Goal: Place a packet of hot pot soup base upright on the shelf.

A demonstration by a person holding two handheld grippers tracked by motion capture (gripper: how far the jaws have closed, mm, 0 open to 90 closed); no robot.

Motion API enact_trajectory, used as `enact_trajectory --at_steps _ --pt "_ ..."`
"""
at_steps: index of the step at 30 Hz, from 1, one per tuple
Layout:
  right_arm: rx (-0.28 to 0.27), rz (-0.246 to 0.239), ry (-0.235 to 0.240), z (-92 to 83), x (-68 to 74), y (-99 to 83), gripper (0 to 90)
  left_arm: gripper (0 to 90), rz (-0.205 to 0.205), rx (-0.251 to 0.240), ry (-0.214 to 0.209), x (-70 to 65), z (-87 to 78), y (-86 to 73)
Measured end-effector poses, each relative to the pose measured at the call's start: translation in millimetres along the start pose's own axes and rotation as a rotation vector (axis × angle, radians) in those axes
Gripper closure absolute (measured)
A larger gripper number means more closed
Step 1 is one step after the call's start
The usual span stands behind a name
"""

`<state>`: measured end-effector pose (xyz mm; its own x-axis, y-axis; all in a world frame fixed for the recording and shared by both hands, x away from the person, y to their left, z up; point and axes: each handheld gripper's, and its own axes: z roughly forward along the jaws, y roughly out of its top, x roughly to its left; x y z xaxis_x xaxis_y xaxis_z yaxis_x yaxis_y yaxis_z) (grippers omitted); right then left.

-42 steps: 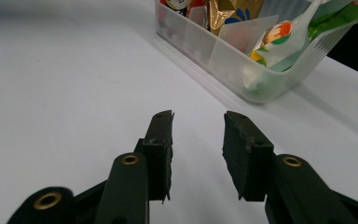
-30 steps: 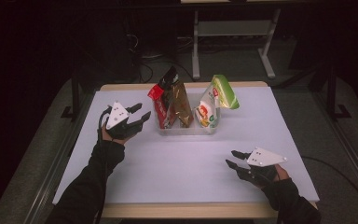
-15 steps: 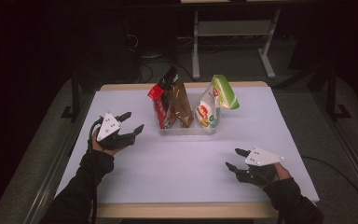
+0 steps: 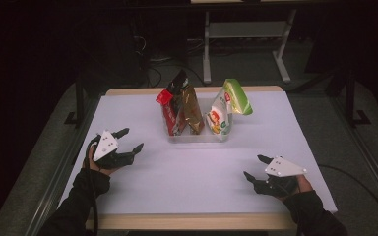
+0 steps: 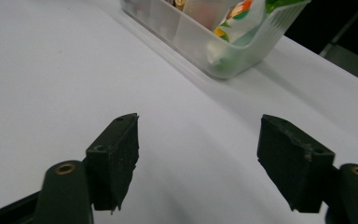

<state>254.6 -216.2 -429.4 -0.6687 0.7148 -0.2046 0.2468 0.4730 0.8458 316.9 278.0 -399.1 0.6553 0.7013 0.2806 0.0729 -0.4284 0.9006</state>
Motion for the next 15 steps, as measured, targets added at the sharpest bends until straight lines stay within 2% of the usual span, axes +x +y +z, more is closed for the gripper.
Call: enact_trajectory --at_steps 5,10,15 --pt "-0.005 0.007 -0.026 -5.0 -2.0 -4.6 25.7 23.6 -0.02 0.01 -0.021 0.2 -10.7 -8.8" --pt "-0.012 0.011 -0.05 -10.7 -4.8 -10.4 24.3 20.3 -0.027 0.023 -0.011 -1.0 -19.4 -18.5" --pt "-0.054 0.028 -0.065 -18.5 -8.1 -17.1 23.5 19.2 -0.065 0.004 -0.024 0.4 -30.0 -27.4"
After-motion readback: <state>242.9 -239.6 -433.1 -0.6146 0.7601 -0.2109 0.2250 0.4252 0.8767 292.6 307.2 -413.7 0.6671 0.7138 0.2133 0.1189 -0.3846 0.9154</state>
